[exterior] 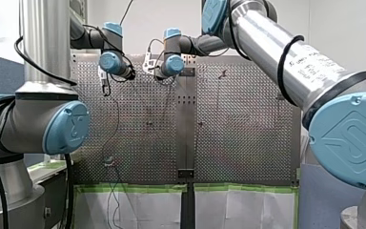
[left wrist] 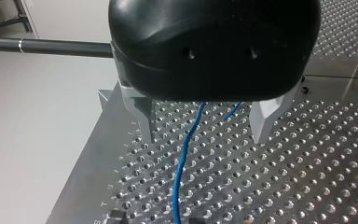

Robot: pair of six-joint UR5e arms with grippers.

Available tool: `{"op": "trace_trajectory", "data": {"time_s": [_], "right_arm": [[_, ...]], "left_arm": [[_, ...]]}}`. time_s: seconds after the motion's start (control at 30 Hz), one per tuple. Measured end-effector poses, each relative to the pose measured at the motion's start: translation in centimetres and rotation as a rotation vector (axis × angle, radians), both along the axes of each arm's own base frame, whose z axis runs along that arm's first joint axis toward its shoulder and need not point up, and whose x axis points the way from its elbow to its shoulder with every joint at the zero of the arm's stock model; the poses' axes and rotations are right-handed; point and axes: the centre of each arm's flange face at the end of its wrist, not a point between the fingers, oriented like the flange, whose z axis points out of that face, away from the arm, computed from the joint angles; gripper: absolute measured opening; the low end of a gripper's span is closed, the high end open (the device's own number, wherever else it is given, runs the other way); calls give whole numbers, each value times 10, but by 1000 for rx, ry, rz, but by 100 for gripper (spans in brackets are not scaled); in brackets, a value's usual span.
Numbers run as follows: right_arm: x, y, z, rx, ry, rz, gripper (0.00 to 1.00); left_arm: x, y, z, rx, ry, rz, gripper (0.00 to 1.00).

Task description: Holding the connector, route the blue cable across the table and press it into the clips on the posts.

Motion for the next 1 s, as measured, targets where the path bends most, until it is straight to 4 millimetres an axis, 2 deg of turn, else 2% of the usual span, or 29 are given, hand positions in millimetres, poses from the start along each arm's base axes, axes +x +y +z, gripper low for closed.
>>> {"op": "trace_trajectory", "data": {"time_s": [0.27,0.43,0.7,0.73,0.83,0.87,0.9,0.93,0.97,1.0], "right_arm": [[0,0,0,0,0,0,0],[0,-1,0,0,0,-1,0],[-1,-2,0,-1,-1,0,0],[-1,-2,0,0,0,0,0],[-1,-2,0,0,0,0,0],[-1,-2,0,0,0,0,0],[-1,-2,0,0,0,0,0],[-1,-2,0,0,0,0,0],[-1,-2,0,0,0,0,0],[-1,-2,0,0,0,0,0]], "left_arm": [[17,-6,-9,14,8,6,100],[29,-4,-2,4,-19,38,100],[29,-6,0,4,-17,53,100],[29,-6,0,4,-16,54,97],[28,-7,0,5,-14,55,97],[28,-7,-1,6,-14,55,34],[28,-7,0,6,-14,55,34],[28,-7,-1,7,-14,55,20],[28,-8,-1,8,-12,56,0],[27,-8,-1,12,-9,57,0]]}}
